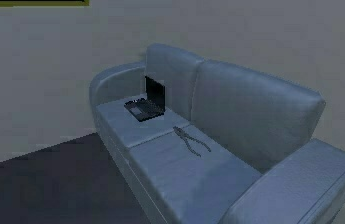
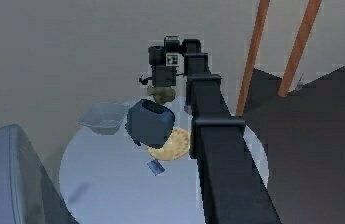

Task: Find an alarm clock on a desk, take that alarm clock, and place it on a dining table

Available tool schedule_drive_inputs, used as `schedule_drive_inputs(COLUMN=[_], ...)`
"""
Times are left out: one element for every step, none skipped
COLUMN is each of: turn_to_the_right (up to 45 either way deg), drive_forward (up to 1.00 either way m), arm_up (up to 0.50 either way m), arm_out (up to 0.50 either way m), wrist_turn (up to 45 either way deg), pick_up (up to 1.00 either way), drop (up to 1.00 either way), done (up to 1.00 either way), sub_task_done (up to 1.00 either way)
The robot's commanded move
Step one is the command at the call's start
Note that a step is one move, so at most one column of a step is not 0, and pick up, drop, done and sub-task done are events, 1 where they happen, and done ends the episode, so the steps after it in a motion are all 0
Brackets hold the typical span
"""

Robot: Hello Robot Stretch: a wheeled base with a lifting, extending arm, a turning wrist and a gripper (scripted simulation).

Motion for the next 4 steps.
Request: schedule_drive_inputs(turn_to_the_right=[0.0,0.0,0.0,0.0], drive_forward=[0.0,0.0,0.0,0.0], arm_up=[-0.32,0.0,0.1,0.22], arm_out=[0.0,0.0,0.0,0.0], wrist_turn=[0.0,0.0,0.0,0.0], pick_up=[0.0,1.0,0.0,0.0], drop=[0.0,0.0,0.0,0.0], done=[0.0,0.0,0.0,0.0], sub_task_done=[0.0,0.0,0.0,0.0])
